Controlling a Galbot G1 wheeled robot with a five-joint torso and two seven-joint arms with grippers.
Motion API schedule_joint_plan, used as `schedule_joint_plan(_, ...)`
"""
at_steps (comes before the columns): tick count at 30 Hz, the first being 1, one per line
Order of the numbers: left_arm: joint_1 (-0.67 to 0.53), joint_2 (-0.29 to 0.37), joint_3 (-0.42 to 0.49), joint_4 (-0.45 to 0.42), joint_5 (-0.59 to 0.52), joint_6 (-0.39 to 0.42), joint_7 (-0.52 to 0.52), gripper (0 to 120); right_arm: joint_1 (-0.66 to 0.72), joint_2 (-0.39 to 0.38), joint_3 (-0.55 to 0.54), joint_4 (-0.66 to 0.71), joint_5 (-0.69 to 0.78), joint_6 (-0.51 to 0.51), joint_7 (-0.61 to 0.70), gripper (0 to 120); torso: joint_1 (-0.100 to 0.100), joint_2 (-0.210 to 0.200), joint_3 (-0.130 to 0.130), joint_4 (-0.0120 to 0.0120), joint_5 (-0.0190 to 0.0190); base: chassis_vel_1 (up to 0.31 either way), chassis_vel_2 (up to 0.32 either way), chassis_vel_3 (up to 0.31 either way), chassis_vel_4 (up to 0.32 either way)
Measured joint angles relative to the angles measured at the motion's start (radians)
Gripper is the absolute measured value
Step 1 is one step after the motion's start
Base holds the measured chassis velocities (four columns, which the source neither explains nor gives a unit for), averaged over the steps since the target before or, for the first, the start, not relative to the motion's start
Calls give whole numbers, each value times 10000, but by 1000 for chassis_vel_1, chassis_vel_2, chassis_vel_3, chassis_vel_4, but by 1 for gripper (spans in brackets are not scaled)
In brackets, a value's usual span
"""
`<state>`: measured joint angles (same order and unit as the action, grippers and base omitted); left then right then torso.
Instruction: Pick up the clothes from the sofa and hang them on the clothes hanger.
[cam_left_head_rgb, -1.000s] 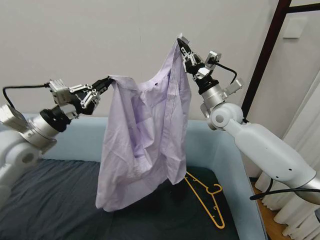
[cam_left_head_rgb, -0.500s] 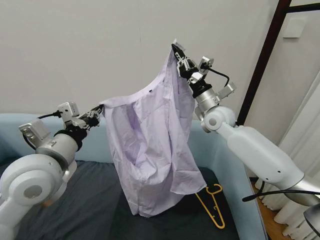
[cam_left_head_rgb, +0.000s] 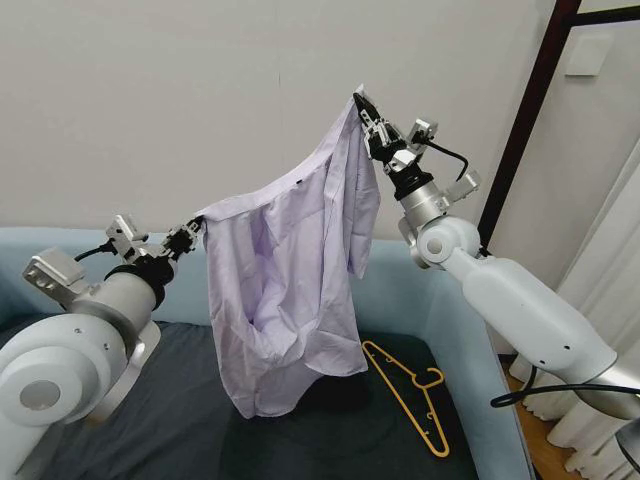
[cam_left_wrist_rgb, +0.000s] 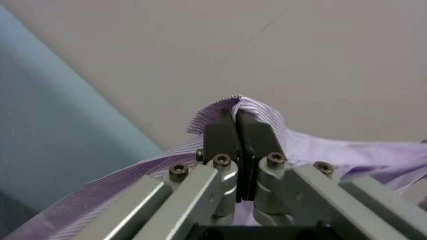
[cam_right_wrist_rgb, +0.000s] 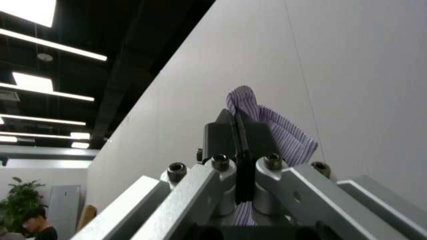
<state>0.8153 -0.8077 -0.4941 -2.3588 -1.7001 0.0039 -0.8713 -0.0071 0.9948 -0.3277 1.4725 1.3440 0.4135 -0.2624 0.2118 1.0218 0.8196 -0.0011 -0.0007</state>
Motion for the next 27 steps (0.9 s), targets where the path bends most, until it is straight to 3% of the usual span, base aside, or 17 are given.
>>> schedule_joint_plan(6, -8, -263, -209, -59, -203, -1266, 1418, 0, 85, -73, -138, -63, 70, 17, -43, 0, 0, 0, 0, -2, 3, 0, 0, 0, 0)
schedule_joint_plan(9, 121, -813, -219, -170, 66, -1756, 2280, 0, 224, 1, -197, -203, 91, 42, -44, 0, 0, 1, 0, 1, 3, 0, 0, 0, 0)
schedule_joint_plan(16, 612, -1517, -54, -27, 1702, -1779, 2824, 0, 262, 31, -310, -392, 56, 70, -103, 0, 0, 0, 0, -2, 2, 0, 0, 0, 0)
schedule_joint_plan(24, 1154, -923, 335, 1021, 4472, -1159, 3869, 0, -20, 105, -225, -470, -187, 120, -86, 0, 0, 1, 0, 1, 0, 0, 0, 0, 0)
schedule_joint_plan(27, 1123, -744, 453, 1268, 5018, -964, 4075, 0, -99, 96, -169, -470, -303, 146, 60, 0, 0, 0, 0, 0, 2, 0, 0, 0, 0)
